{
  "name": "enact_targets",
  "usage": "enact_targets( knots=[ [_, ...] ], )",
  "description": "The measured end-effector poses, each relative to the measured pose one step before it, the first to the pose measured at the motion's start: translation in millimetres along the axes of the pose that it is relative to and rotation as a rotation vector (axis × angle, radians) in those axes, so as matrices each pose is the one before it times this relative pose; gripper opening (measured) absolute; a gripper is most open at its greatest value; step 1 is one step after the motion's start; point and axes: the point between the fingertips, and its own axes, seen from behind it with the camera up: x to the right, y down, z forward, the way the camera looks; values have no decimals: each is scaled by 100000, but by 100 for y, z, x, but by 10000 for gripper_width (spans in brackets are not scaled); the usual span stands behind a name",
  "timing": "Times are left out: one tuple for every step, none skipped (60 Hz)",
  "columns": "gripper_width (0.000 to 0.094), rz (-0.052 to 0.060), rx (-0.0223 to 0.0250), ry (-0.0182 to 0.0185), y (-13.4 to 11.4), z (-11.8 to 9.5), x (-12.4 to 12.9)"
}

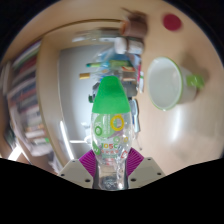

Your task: Pour water

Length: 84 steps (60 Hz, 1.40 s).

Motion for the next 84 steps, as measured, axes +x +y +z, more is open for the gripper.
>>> enact_targets(
  knots=[
    [340,6958,-1026,-1684,-148,27,-166],
    [342,6816,-829,-1950,-164,-14,-227],
    [340,6432,-746,-2049,-127,7,-357],
    [339,6079,-90,-2022,344,-110,-537],
    [340,5228,-477,-1835,-143,36,-304],
    [341,4895,49,-1227,-344,449,-73],
    [342,4514,11,-1038,-213,22,-194],
    [342,3992,297,-1089,-227,58,-162],
    [342,3511,472,-1097,-139,83,-197],
    [342,2973,298,-1112,-157,86,-203],
    [341,2589,264,-1117,-203,107,-201],
    [341,2385,285,-998,-164,103,-227],
    [341,2411,282,-805,-47,-160,-286],
    [340,2453,418,-1142,-136,80,-278],
    [341,2311,424,-1147,-170,44,-239],
    [341,2555,521,-1268,-164,0,-285],
    [342,2557,388,-1312,-132,-11,-342],
    [341,2417,243,-1446,-94,-24,-358],
    [340,2277,257,-1321,-56,2,-386],
    [341,2103,492,-1060,-97,15,-333],
    [342,1984,599,-764,-123,-28,-353],
    [341,1467,484,-713,-101,35,-224],
    [343,1244,283,-666,-58,108,-205],
    [343,928,437,-638,-90,23,-200],
    [342,776,458,-612,-78,16,-233],
    [343,581,233,-557,-15,5,-207],
    [342,533,105,-465,58,-23,-204],
    [342,424,-5,-426,39,13,-164],
    [342,426,5,-205,-8,-101,-267],
    [341,235,19,-213,42,76,-112],
    [342,126,-4,-200,36,65,-138],
    [341,-94,-89,-95,31,49,-72],
    [340,-254,-135,-29,24,15,-95],
    [340,-421,-389,-22,65,31,-72],
    [341,-365,-423,188,15,50,-10],
    [340,-540,-322,409,-9,75,48],
    [342,-596,-234,732,-44,48,113],
    [341,-752,-88,987,-73,53,152],
    [339,-1108,-136,1040,-92,18,128],
    [340,-1643,-231,921,-99,4,79],
    [340,-2237,-439,682,-50,0,-24],
    [342,-2608,-589,648,102,-64,-101],
    [341,-3382,-740,950,35,71,60],
    [341,-3698,-841,1007,89,13,-100],
    [343,-4392,-773,984,129,-44,-196],
    [340,-5128,-594,815,107,-58,-370],
    [339,-5866,-492,622,79,-44,-503],
    [340,-6519,-549,496,58,-53,-615],
    [339,-6978,-632,381,42,-28,-693],
    [340,-7053,-584,304,-58,-452,-979],
    [341,-6887,-1729,-286,-68,-88,-770],
    [341,-6696,649,627,243,183,-959],
    [341,-6394,-468,-59,-184,-11,-1042],
    [340,-6304,-205,-222,-407,-25,-1201],
    [342,-6493,129,-495,-565,-46,-1262],
    [342,-6945,540,-799,-686,-53,-1323],
    [343,-7495,868,-896,-858,-111,-1252],
    [342,-8273,398,-1780,-1301,-596,-1112],
    [343,-8297,1319,-563,-1090,-137,-1108],
    [343,-8390,2102,1004,-732,130,-1401],
    [346,-8972,1693,-103,-1315,-193,-737],
    [346,-9105,1952,253,-1425,-236,-477],
    [349,-9244,2243,782,-1434,-212,-142],
    [348,-9297,2451,1285,-1477,-280,147],
    [349,-9136,2540,1749,-1459,-212,327],
    [351,-8907,2494,2170,-1316,-225,651],
    [351,-8678,2815,1076,-1464,-686,1825],
    [352,-7678,1224,4324,-747,404,59],
    [354,-7567,1507,2656,-671,-150,1233],
    [358,-7029,949,2553,-333,-122,1289],
    [359,-6271,332,2711,-14,-49,1339],
    [358,-5674,-237,2558,427,-315,1531],
    [359,-4529,-880,2554,548,231,1090],
    [362,-3734,-907,2142,880,-9,1237],
    [362,-3070,-1001,1895,1041,30,1139],
    [361,-2675,-1197,1677,1206,132,1032],
    [361,-2254,-1496,1442,1398,102,925],
    [361,-1747,-1860,1342,1431,305,681],
    [361,-1473,-2080,1188,1638,147,715],
    [361,-1212,-2301,942,1717,161,570],
    [360,-1881,-604,-20,2402,-405,1771],
    [362,-492,-3722,1822,1374,384,-260],
    [363,-1350,-1823,869,1553,257,334],
    [368,-1648,-1602,642,1307,372,312]
  ],
)
